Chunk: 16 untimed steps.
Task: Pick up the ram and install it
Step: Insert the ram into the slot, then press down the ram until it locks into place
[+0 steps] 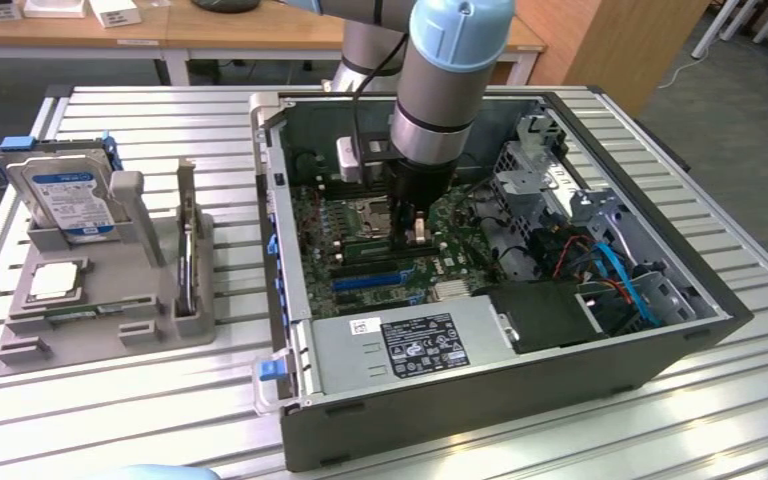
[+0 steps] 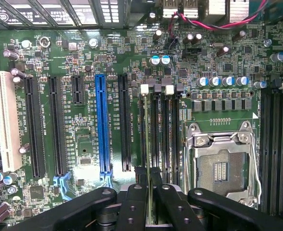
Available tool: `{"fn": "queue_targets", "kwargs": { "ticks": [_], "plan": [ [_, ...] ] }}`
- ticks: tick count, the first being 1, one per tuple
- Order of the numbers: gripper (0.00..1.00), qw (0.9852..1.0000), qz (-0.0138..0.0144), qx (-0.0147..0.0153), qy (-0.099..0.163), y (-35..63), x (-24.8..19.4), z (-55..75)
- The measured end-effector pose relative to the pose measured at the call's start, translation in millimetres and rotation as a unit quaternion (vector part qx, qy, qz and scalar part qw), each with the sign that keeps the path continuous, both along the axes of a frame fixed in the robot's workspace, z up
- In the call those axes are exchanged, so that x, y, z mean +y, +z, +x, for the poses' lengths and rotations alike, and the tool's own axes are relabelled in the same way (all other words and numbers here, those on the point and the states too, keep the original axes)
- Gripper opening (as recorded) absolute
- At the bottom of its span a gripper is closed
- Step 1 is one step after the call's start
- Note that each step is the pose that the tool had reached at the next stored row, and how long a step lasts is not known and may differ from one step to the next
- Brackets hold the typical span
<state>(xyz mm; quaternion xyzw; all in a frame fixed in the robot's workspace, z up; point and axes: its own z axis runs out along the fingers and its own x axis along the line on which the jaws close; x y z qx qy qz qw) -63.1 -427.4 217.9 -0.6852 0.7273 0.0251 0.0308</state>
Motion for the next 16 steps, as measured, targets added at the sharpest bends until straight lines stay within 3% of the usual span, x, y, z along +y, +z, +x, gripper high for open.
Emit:
{"fn": "queue_targets", "kwargs": {
  "ticks": [16],
  "plan": [
    [0.14,1.0000,0.0002,0.0011,0.000,-0.8,0.5,0.0]
  ]
}}
